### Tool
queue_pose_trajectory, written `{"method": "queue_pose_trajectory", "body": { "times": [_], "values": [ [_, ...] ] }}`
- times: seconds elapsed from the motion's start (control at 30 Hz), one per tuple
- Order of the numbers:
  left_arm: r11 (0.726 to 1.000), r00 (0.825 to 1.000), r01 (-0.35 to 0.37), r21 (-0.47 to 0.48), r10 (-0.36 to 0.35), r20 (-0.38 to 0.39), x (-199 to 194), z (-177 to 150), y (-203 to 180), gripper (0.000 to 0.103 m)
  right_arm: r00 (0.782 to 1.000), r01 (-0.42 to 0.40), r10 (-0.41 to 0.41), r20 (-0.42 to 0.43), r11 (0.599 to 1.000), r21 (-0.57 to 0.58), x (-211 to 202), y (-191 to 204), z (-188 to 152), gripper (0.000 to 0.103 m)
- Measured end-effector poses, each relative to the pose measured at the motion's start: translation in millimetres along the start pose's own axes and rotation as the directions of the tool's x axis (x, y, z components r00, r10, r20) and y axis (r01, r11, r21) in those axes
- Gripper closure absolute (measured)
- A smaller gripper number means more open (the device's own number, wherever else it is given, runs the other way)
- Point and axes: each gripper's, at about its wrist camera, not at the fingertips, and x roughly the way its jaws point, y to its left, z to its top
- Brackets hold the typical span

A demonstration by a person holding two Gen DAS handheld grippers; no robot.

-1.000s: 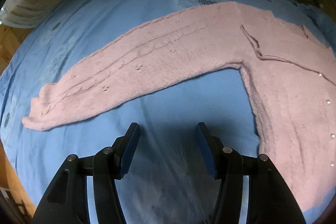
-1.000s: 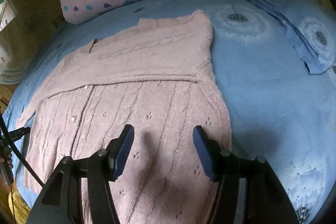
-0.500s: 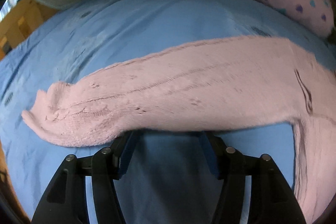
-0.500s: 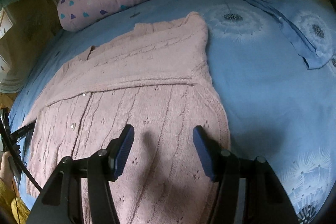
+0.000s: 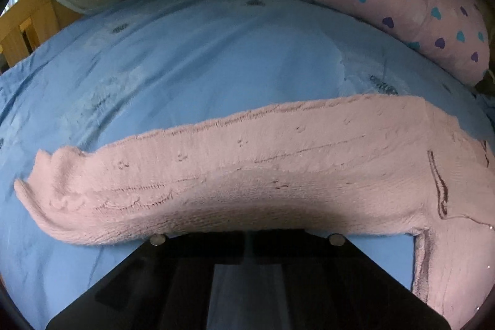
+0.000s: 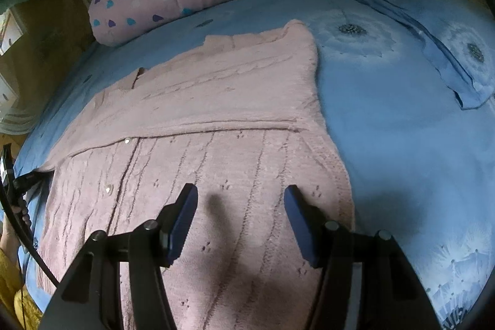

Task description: Fold small clothes

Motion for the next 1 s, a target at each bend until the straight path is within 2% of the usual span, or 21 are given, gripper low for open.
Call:
{"method": "queue_pose_trajectory", "body": {
  "times": [0.3, 0.5, 0.6, 0.7, 0.87, 0.9, 0.93, 0.97, 1.0],
  "values": [
    [0.998, 0.995, 0.063, -0.027, -0.06, 0.083, -54.9, 23.7, 2.5, 0.103, 1.0, -0.028, 0.028, -0.006, 0.999, -0.022, -0.5, 5.9, -1.2, 0.041],
    [0.993, 0.969, 0.111, 0.036, -0.116, 0.219, -122.4, 47.6, -18.4, 0.103, 0.999, -0.04, 0.04, 0.004, 0.999, -0.027, -3.6, 8.0, -0.8, 0.042],
    [0.989, 0.958, 0.131, 0.067, -0.143, 0.247, -145.4, 55.0, -31.1, 0.103, 0.999, -0.039, 0.04, 0.015, 0.999, -0.038, -7.0, 10.0, -0.5, 0.042],
    [0.985, 0.96, 0.161, 0.067, -0.172, 0.219, -151.2, 57.6, -37.8, 0.103, 0.999, -0.038, 0.039, 0.024, 0.998, -0.051, -11.0, 12.5, -0.6, 0.042],
    [0.986, 0.977, 0.161, 0.051, -0.167, 0.134, -139.0, 47.6, -39.4, 0.103, 0.998, -0.061, 0.062, 0.03, 0.997, -0.057, -17.2, 14.6, 0.1, 0.042],
    [0.986, 0.981, 0.154, 0.057, -0.159, 0.111, -133.6, 44.6, -38.8, 0.098, 0.998, -0.058, 0.06, 0.032, 0.996, -0.061, -17.9, 15.3, 0.0, 0.041],
    [0.988, 0.986, 0.141, 0.068, -0.146, 0.084, -126.7, 40.4, -38.4, 0.084, 0.998, -0.055, 0.057, 0.032, 0.996, -0.064, -17.7, 15.9, 0.3, 0.042],
    [0.99, 0.991, 0.117, 0.085, -0.122, 0.06, -119.1, 36.6, -38.5, 0.075, 0.998, -0.051, 0.053, 0.03, 0.997, -0.066, -17.1, 16.1, 0.1, 0.041],
    [0.99, 0.994, 0.097, 0.102, -0.103, 0.048, -114.4, 32.5, -39.0, 0.074, 0.998, -0.049, 0.051, 0.027, 0.997, -0.065, -16.2, 16.4, 0.4, 0.041]
  ]
}}
